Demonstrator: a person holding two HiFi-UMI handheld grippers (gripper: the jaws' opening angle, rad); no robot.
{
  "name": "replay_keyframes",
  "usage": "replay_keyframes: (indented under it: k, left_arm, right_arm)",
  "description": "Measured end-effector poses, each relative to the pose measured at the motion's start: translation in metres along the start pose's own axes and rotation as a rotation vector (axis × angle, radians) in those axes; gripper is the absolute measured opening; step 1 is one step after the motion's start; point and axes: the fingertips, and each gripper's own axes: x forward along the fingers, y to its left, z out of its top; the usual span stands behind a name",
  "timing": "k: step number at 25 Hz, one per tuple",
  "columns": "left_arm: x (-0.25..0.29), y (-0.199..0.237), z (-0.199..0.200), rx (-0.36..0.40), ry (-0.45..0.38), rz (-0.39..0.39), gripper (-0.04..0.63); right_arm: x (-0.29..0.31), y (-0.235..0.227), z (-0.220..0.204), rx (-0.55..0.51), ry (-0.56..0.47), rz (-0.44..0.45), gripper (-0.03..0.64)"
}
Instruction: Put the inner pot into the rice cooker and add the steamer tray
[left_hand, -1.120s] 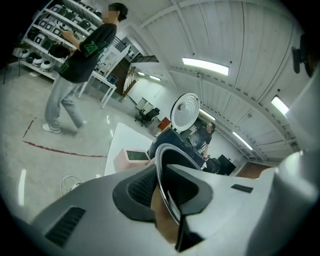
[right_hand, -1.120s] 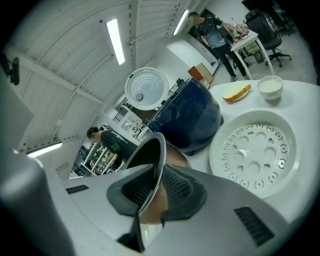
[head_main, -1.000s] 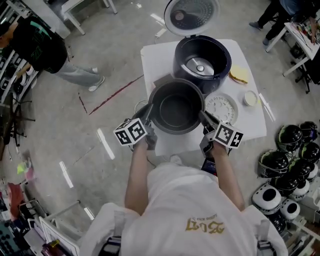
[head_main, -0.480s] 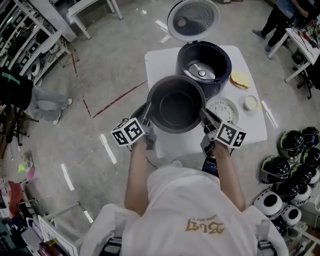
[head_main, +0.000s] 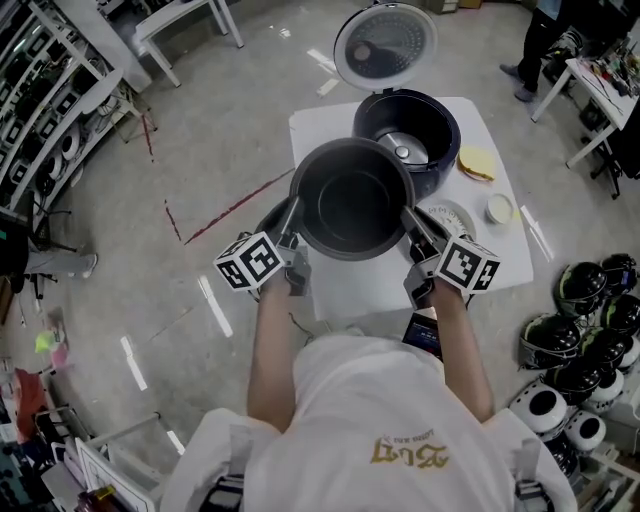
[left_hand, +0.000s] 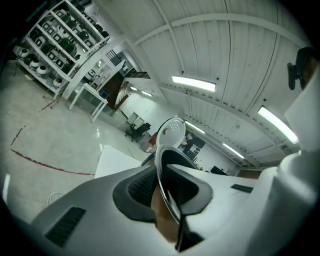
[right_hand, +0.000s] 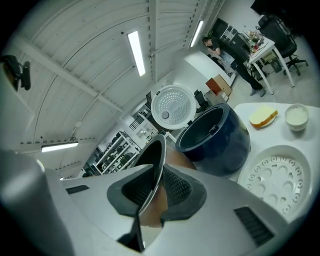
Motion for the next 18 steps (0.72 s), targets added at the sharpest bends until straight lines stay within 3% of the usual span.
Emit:
replay_keyframes:
  k: [18]
  left_arm:
    - [0.013,-0.051,0.043,0.008,-0.048,-0.116,0.075]
  right_arm:
    - [-0.017,0.031,0.056,-0.050,-0.086,0.018,0.064]
